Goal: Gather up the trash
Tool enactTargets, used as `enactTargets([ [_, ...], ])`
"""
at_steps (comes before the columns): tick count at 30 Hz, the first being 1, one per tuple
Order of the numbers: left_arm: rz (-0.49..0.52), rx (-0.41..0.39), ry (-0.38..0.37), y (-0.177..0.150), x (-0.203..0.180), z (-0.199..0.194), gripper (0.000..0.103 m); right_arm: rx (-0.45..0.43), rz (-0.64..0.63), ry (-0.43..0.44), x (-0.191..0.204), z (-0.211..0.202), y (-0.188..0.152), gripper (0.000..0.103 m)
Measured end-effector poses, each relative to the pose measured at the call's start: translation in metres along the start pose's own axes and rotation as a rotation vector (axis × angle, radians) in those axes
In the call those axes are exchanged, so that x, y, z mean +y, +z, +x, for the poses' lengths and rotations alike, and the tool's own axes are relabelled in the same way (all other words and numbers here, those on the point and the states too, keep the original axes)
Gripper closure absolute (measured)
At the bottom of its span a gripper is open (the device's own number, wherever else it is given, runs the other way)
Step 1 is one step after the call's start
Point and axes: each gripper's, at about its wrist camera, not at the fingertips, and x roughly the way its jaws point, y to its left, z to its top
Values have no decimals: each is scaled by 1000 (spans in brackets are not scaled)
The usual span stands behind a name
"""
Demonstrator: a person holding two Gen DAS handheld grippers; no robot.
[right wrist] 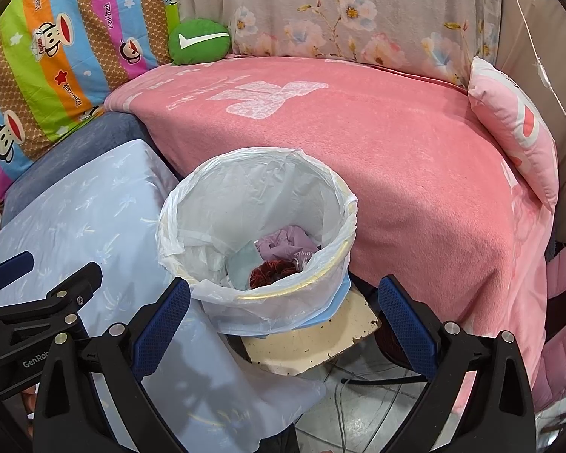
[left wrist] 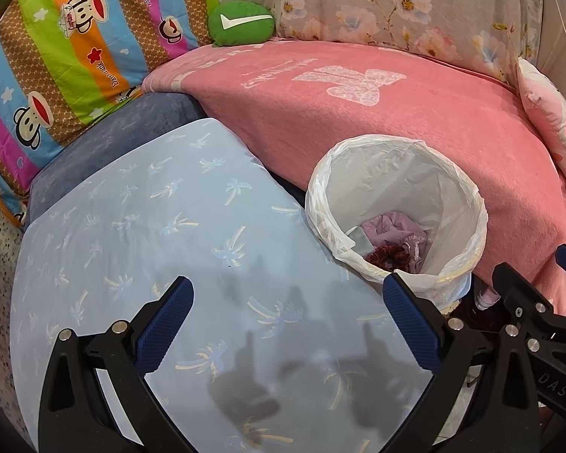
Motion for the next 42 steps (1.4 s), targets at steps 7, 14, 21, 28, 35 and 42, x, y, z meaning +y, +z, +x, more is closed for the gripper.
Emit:
enactTargets([
  [7, 2, 1, -3, 0, -2, -1, 7, 0, 1, -1, 0, 0, 0, 5],
  [14, 2, -1, 0, 0, -2, -1, 7, 0, 3, 0, -1, 0, -2, 5],
  [21, 5, 3, -2, -1, -4, -2, 7, 1, 2, -1, -2, 1, -1, 5],
  [28, 4, 6, -6, -1, -3, -1, 7, 1, 3, 0, -2, 1, -1, 5],
  [35, 1, 17, -18, -1, -2, 0, 7, 2, 3, -1, -3, 1, -2, 5],
  [42, -8, 9, -21, -1, 5, -2, 7, 3, 3, -1, -4, 1, -5, 5],
])
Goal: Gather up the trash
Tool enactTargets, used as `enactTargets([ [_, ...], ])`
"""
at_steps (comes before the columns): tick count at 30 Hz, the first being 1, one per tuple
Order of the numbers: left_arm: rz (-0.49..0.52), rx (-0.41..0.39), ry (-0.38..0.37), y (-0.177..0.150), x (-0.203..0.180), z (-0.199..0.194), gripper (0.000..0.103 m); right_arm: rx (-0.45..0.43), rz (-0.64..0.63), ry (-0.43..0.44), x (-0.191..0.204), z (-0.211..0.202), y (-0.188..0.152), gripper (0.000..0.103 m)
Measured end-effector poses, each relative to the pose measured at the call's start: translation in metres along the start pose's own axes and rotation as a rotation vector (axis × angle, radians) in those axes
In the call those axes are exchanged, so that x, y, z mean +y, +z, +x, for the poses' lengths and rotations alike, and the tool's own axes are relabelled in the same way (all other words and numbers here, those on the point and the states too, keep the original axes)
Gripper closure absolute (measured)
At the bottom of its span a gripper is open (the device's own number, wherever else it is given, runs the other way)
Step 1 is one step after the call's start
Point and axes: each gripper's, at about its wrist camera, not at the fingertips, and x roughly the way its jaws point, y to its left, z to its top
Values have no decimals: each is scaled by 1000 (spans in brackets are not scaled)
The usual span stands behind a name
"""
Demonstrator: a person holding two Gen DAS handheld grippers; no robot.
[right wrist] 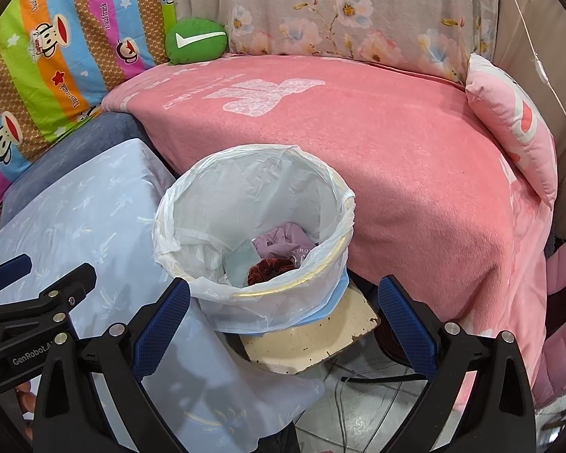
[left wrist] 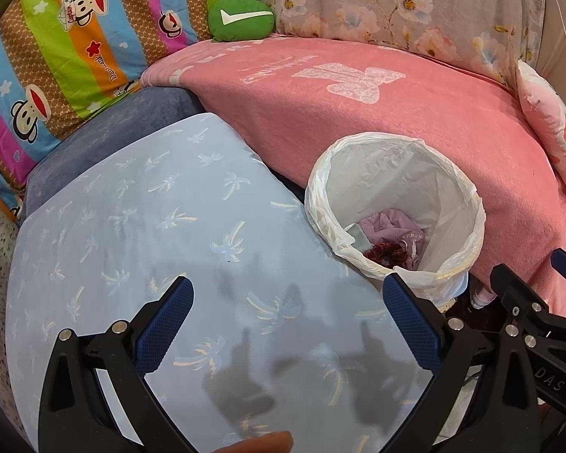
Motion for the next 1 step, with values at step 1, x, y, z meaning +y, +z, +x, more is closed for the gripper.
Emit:
enactTargets([
  [1, 2, -4, 0, 0, 1, 0, 7, 0, 0, -1, 0, -1, -1, 5],
])
